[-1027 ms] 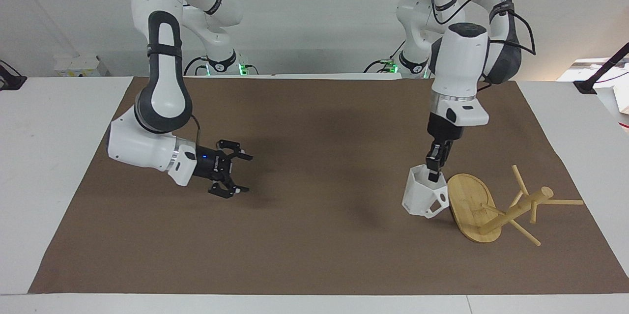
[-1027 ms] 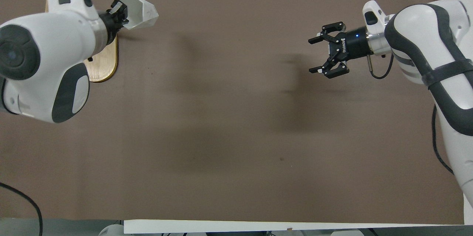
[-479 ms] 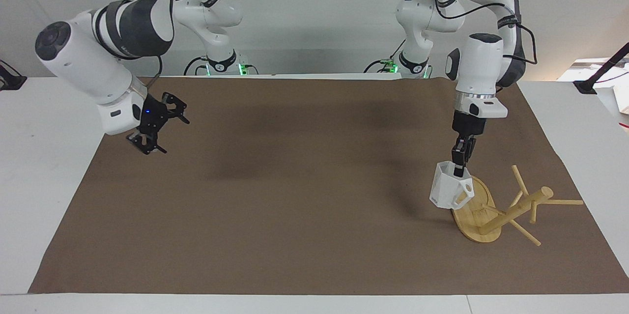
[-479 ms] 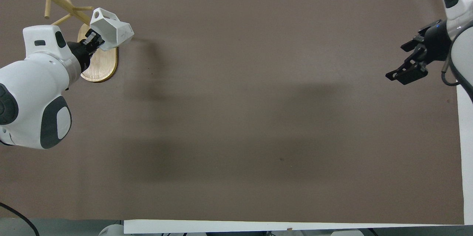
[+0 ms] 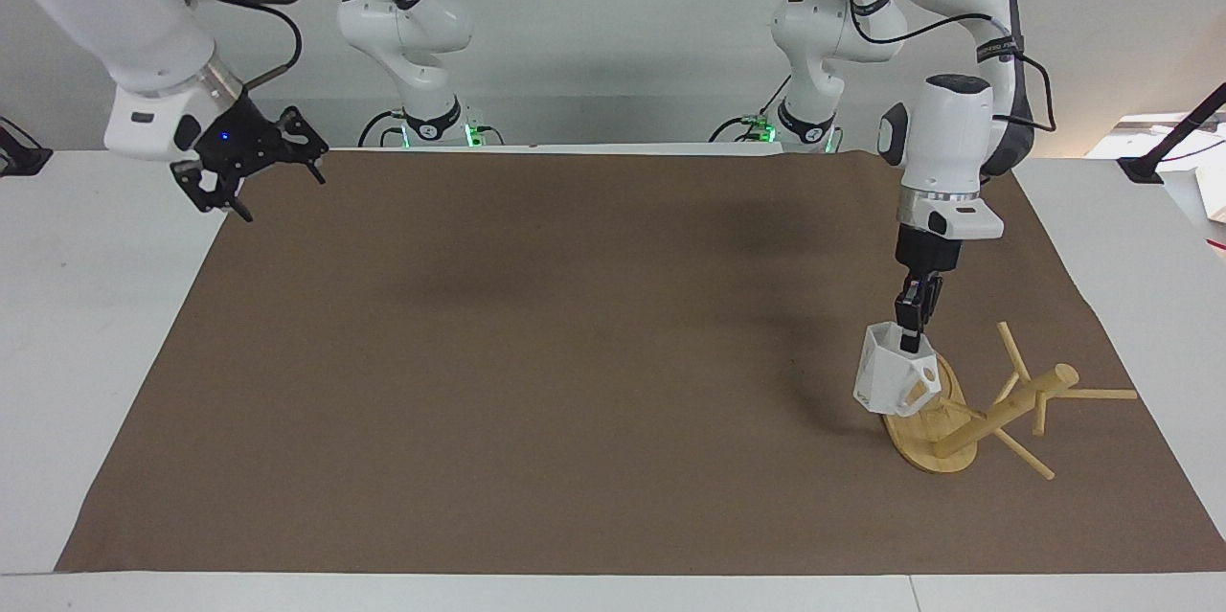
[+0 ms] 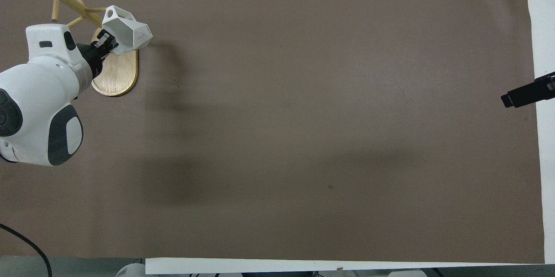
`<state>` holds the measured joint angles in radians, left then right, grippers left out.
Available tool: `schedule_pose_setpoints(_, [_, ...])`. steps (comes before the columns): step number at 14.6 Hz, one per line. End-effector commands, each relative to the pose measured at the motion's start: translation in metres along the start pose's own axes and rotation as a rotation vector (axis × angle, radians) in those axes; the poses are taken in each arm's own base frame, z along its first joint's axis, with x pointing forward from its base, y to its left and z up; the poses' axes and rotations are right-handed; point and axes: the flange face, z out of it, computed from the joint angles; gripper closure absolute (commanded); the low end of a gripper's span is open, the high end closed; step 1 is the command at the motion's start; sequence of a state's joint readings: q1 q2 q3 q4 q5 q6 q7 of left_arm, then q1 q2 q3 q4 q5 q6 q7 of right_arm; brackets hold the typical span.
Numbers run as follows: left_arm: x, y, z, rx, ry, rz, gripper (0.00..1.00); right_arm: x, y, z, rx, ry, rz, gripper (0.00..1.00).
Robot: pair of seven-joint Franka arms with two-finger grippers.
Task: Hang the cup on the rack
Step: 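Hang the mug on a rack peg and open the left gripper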
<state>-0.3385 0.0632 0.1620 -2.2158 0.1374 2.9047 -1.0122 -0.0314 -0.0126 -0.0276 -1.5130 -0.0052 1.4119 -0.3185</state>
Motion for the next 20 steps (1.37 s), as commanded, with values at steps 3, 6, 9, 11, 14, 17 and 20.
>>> schedule_pose_setpoints(3, [0.021,0.004,0.008,-0.007,0.037,0.027,1.0,-0.003,0.008,0.004,-0.021,-0.03,0.227,0.0])
schedule_pose_setpoints(6, [0.025,0.001,0.009,0.0,0.038,0.021,1.0,0.001,0.005,0.005,-0.022,-0.032,0.227,0.0])
schedule_pose_setpoints(9, [0.036,-0.013,0.01,0.024,0.04,-0.007,1.0,0.001,0.002,0.004,-0.02,-0.03,0.224,0.0])
schedule_pose_setpoints(11, [0.042,-0.016,0.01,0.045,0.035,-0.001,0.46,0.0,0.002,0.002,-0.018,-0.031,0.224,0.0])
schedule_pose_setpoints(14, [0.052,-0.035,0.012,0.131,-0.009,0.079,0.0,0.002,0.003,0.003,-0.02,-0.022,0.231,0.0])
schedule_pose_setpoints(17, [0.062,-0.064,0.004,0.329,-0.147,0.055,0.0,0.002,0.001,0.001,-0.017,-0.023,0.226,0.0])
schedule_pose_setpoints(20, [0.07,-0.072,-0.029,0.388,-0.249,0.225,0.0,0.002,0.001,0.0,-0.015,-0.018,0.227,0.0])
